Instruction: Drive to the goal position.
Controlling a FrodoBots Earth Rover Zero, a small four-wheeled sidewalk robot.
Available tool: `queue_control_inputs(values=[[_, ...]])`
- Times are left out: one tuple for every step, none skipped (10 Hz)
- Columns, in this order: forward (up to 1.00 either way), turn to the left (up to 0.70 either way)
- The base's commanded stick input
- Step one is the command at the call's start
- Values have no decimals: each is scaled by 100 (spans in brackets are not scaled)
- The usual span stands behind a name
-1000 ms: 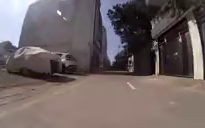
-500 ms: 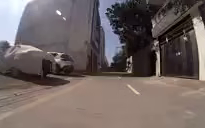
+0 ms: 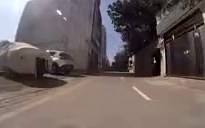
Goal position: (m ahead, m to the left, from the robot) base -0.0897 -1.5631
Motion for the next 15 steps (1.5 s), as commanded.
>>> queue_control_inputs(values=[[100,0],[100,0],[100,0],[100,0],[100,0],[100,0],[100,0],[100,0],[100,0],[100,0],[100,0],[100,0],[100,0],[100,0],[100,0]])
